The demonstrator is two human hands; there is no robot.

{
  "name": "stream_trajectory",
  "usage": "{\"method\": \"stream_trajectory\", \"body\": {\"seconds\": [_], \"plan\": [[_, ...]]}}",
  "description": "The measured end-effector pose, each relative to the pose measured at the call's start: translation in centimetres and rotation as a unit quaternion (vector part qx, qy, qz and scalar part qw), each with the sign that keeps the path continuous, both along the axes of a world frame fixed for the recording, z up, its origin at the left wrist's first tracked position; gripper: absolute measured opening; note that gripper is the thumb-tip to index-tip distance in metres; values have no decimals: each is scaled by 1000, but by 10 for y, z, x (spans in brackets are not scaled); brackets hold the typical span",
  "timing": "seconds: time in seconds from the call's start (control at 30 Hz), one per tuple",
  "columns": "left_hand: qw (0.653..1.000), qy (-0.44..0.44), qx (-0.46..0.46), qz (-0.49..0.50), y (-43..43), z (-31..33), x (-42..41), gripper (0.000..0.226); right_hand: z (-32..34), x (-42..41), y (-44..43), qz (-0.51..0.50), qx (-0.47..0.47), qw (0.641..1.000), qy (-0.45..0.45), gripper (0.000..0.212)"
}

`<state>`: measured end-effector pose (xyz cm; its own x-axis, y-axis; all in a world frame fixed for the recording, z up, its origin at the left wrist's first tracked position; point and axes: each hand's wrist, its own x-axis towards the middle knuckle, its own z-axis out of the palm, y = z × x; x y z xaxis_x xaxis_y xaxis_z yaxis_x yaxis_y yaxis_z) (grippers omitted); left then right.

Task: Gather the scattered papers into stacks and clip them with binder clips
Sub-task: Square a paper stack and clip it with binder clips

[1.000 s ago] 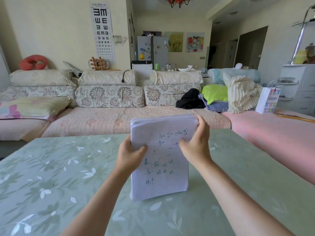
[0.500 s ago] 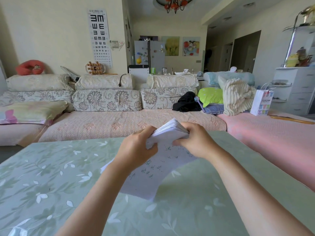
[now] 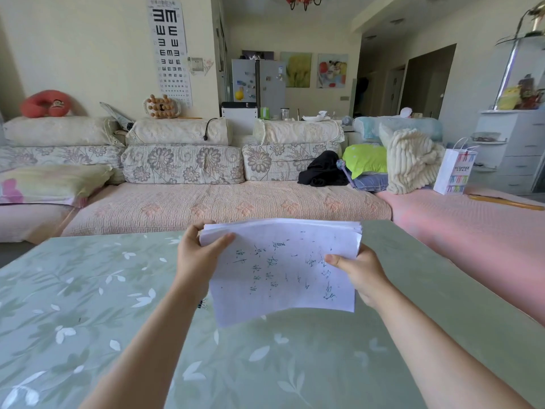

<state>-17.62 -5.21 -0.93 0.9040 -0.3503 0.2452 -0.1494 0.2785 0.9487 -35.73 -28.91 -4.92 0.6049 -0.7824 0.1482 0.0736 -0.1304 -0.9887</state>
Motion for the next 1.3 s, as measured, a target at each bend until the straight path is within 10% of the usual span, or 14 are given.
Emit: {"method": "stream_trajectory", "body": {"seconds": [0.6, 0.77, 0.9, 1.0, 1.17, 1.3], "plan": [[998, 44, 24, 48, -20, -19, 12, 12, -22, 4, 0, -18, 3, 1000, 0, 36], [992, -60, 93, 55, -17, -14, 16, 9, -22, 4, -1, -27, 7, 1000, -11, 34], [868, -329, 357, 106, -16, 11, 17, 12, -26, 6, -5, -23, 3, 1000, 8, 27], [765, -523, 368, 80, -46, 19, -13, 32, -25, 7, -4, -21, 5, 1000, 8, 21], [629, -632, 453, 7, -121, 2, -67, 66, -26, 9, -11, 6, -1, 999, -35, 48], [594, -656, 466, 10, -143, -1, -76, 66, -24, 10, -14, 15, -29, 997, -67, 44]]}}
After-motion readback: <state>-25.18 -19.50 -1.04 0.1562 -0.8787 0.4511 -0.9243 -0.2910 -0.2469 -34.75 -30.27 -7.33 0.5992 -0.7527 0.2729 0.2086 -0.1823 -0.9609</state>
